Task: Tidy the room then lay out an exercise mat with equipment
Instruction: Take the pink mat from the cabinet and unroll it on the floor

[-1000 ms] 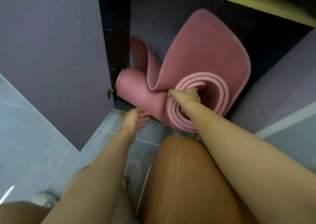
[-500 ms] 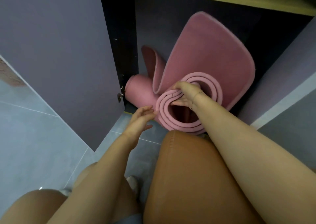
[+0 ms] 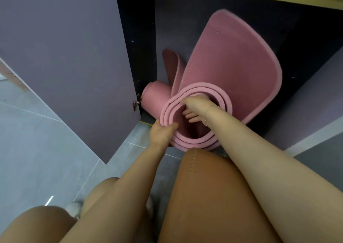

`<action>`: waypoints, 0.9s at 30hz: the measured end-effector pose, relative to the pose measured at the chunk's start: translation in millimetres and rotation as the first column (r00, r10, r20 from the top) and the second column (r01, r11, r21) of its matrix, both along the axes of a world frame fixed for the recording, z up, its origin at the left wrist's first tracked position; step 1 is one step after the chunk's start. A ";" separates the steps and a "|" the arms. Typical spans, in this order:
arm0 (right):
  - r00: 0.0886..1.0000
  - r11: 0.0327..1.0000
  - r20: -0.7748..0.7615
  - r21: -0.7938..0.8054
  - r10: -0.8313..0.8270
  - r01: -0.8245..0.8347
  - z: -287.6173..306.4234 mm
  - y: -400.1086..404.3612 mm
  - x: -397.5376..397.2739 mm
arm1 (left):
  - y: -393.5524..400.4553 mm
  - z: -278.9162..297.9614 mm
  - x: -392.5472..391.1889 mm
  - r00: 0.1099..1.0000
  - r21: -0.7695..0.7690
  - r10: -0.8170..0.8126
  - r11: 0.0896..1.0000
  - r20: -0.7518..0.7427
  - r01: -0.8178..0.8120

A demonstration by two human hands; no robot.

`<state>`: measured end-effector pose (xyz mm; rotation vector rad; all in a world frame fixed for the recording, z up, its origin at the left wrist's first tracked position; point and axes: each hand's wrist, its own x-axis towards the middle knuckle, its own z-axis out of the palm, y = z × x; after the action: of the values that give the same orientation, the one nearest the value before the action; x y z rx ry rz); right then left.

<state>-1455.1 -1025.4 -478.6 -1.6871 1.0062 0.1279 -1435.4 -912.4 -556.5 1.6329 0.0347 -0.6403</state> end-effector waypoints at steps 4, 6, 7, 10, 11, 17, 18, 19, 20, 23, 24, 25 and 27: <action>0.997 0.918 0.028 -0.394 0.072 -0.055 4.7 -5.4 -1.7 | 8.1 -8.5 1.8 0.996 0.022 -0.030 0.999 0.088 0.028; 0.987 0.909 0.131 -0.415 0.091 -0.029 4.8 -6.3 -1.4 | 16.1 -24.8 3.7 0.994 0.014 -0.024 1.000 0.110 0.023; 0.976 0.898 0.194 -0.441 0.098 -0.002 5.0 -6.3 -0.4 | 19.3 -30.0 6.0 0.991 0.005 -0.024 1.000 0.130 0.024; 0.952 0.826 0.253 -0.564 0.170 0.003 -0.9 -1.1 14.5 | 19.6 -43.0 27.7 0.985 -0.043 -0.039 0.998 0.166 0.047; 0.952 0.800 0.242 -0.600 0.188 -0.005 -5.1 1.9 21.7 | 19.4 -46.1 36.8 0.985 -0.056 -0.049 0.997 0.167 0.059; 0.912 0.639 0.340 -0.759 0.228 0.124 6.4 14.3 22.2 | 37.3 -52.3 47.5 0.979 -0.094 -0.164 0.980 0.121 0.176; 0.894 0.590 0.391 -0.782 0.217 0.199 9.9 12.8 18.6 | 40.4 -50.3 46.2 0.981 -0.074 -0.160 0.983 0.113 0.169; 0.881 0.525 0.429 -0.806 0.201 0.273 14.2 8.4 14.0 | 43.3 -45.7 44.2 0.984 -0.048 -0.146 0.987 0.102 0.152; 0.865 0.447 0.468 -0.823 0.180 0.351 18.2 3.8 6.2 | 46.2 -40.6 41.6 0.984 -0.025 -0.153 0.987 0.094 0.156; 0.835 0.194 0.547 -0.827 0.056 0.528 35.7 -10.4 -18.5 | 51.2 -23.9 36.5 0.975 0.036 -0.206 0.978 0.086 0.203; 0.824 0.117 0.566 -0.818 -0.020 0.564 40.8 -9.6 -30.1 | 53.7 -16.1 35.6 0.966 0.060 -0.237 0.971 0.102 0.232; 0.798 0.065 0.595 -0.796 -0.092 0.601 41.0 -7.8 -41.5 | 56.1 -9.9 36.6 0.953 0.082 -0.273 0.961 0.133 0.264; 0.708 0.100 0.662 -0.709 -0.247 0.698 35.2 1.0 -63.2 | 59.2 5.5 41.9 0.922 0.125 -0.339 0.939 0.184 0.320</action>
<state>-1518.3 -1024.4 -443.4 -2.1072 1.3911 -1.5865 -1393.5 -853.2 -551.0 1.8053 -0.3742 -0.7317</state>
